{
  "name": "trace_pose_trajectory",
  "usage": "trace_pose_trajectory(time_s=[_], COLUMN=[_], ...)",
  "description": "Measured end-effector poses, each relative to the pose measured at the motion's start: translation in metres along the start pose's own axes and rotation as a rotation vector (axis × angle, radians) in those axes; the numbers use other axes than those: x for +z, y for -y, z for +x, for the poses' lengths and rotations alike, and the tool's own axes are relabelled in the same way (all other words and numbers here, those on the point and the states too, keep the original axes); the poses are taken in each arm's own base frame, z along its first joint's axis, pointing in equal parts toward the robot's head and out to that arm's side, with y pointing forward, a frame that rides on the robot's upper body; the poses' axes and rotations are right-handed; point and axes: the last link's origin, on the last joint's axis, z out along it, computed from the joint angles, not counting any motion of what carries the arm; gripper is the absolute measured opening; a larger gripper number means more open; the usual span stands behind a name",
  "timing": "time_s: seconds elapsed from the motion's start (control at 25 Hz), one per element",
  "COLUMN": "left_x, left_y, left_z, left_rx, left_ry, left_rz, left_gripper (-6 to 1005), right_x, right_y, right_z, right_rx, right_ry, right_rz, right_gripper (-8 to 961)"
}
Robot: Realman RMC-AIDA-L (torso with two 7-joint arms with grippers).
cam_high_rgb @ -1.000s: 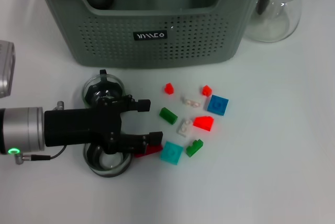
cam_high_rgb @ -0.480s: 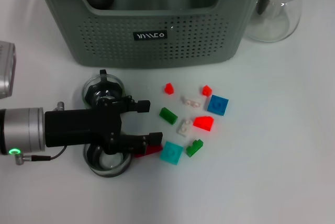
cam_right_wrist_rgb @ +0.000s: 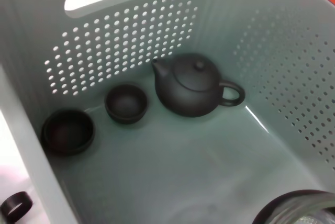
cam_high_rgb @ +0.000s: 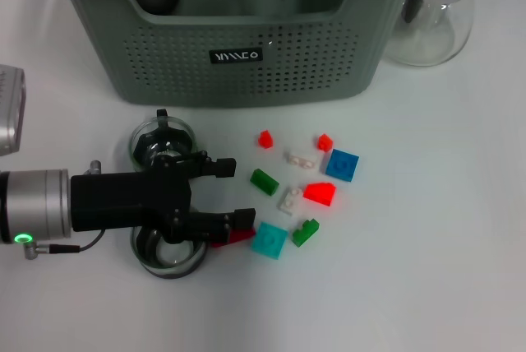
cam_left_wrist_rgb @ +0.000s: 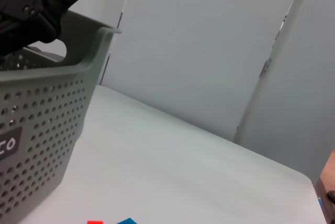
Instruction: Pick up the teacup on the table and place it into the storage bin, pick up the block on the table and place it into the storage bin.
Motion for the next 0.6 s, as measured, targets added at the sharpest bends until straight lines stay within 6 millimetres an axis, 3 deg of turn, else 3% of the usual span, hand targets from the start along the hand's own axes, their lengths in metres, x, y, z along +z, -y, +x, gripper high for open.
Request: trace_pose_trajectory(time_s=[0.6], left_x=[0.0009], left_y=[-0.0015], left_z=[-0.0012], left_rx=[-0.005], left_ry=[0.000], left_rz=[-0.005], left_gripper=[888], right_x=[0.0047], right_y=[-0.0025], right_z=[0.0080], right_rx=[0.009], right_ry=[-0.023], right_rz=[-0.013], right_gripper=[51])
